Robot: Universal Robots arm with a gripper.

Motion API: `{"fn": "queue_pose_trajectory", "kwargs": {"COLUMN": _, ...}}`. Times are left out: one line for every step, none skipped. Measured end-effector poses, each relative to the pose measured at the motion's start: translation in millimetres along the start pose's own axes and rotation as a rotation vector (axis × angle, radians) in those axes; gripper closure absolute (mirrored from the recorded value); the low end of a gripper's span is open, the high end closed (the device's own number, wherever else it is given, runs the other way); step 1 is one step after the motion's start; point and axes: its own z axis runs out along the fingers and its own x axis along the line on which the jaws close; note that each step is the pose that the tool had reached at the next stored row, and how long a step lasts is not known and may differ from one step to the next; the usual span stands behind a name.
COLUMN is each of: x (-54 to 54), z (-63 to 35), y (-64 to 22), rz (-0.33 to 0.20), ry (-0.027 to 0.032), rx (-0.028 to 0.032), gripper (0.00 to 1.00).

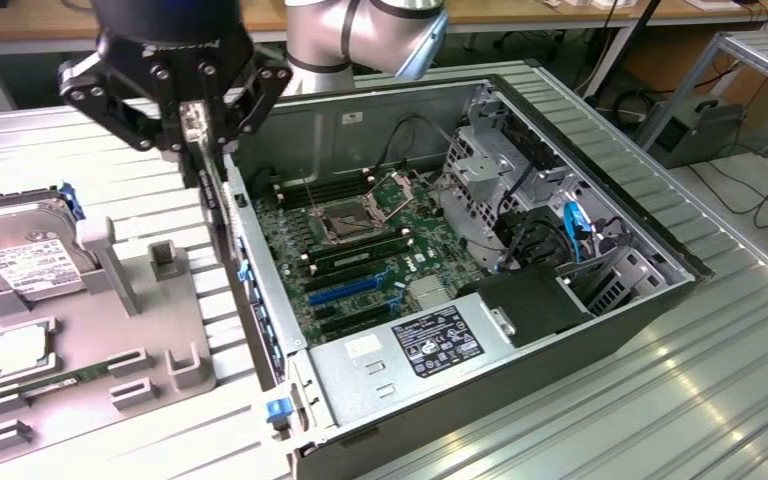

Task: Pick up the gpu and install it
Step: 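Pick up the gpu and move the gpu toward the slot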

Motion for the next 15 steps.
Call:
{"fn": "queue_pose_trajectory", "kwargs": {"x": -4.6, "z": -1.0, "y": -0.1, "rz": 0.0, "ry": 0.0011, "rx": -0.0005, "gripper": 0.74}}
{"fn": "queue_pose_trajectory", "kwargs": {"x": -8.8, "z": -1.2, "y": -0.2, "rz": 0.0, "ry": 0.0022, "rx": -0.0005, "gripper": 0.74}}
{"fn": "queue_pose_trajectory", "kwargs": {"x": -13.4, "z": -1.3, "y": -0.4, "rz": 0.0, "ry": 0.0033, "rx": -0.0007, "gripper": 0.74}}
{"fn": "queue_pose_trajectory", "kwargs": {"x": -17.8, "z": -1.3, "y": -0.5, "rz": 0.0, "ry": 0.0043, "rx": -0.0008, "gripper": 0.74}}
{"fn": "queue_pose_trajectory", "kwargs": {"x": -22.7, "z": -1.3, "y": -0.6, "rz": 0.0, "ry": 0.0056, "rx": -0.0009, "gripper": 0.74}}
{"fn": "queue_pose_trajectory", "kwargs": {"x": -27.2, "z": -1.2, "y": -0.6, "rz": 0.0, "ry": 0.0067, "rx": -0.0011, "gripper": 0.74}}
{"fn": "queue_pose_trajectory", "kwargs": {"x": -31.7, "z": -1.2, "y": -0.7, "rz": 0.001, "ry": 0.0079, "rx": -0.0013, "gripper": 0.74}}
{"fn": "queue_pose_trajectory", "kwargs": {"x": -36.8, "z": -1.2, "y": -0.8, "rz": 0.001, "ry": 0.0091, "rx": -0.0015, "gripper": 0.74}}
{"fn": "queue_pose_trajectory", "kwargs": {"x": -41.1, "z": -1.2, "y": -0.9, "rz": 0.001, "ry": 0.0104, "rx": -0.0015, "gripper": 0.74}}
{"fn": "queue_pose_trajectory", "kwargs": {"x": -45.5, "z": -1.2, "y": -1.0, "rz": 0.001, "ry": 0.0118, "rx": -0.0016, "gripper": 0.74}}
{"fn": "queue_pose_trajectory", "kwargs": {"x": -52.8, "z": -1.1, "y": -1.1, "rz": 0.001, "ry": 0.0144, "rx": -0.0016, "gripper": 0.74}}
{"fn": "queue_pose_trajectory", "kwargs": {"x": -60.9, "z": -0.8, "y": -1.3, "rz": 0.001, "ry": 0.0171, "rx": -0.0016, "gripper": 0.74}}
{"fn": "queue_pose_trajectory", "kwargs": {"x": -66.7, "z": -0.1, "y": -1.5, "rz": 0.001, "ry": 0.0188, "rx": -0.0017, "gripper": 0.74}}
{"fn": "queue_pose_trajectory", "kwargs": {"x": -73.4, "z": 1.1, "y": -1.6, "rz": 0.001, "ry": 0.0202, "rx": -0.0018, "gripper": 0.74}}
{"fn": "queue_pose_trajectory", "kwargs": {"x": -77.7, "z": 2.1, "y": -1.8, "rz": 0.001, "ry": 0.021, "rx": -0.0017, "gripper": 0.74}}
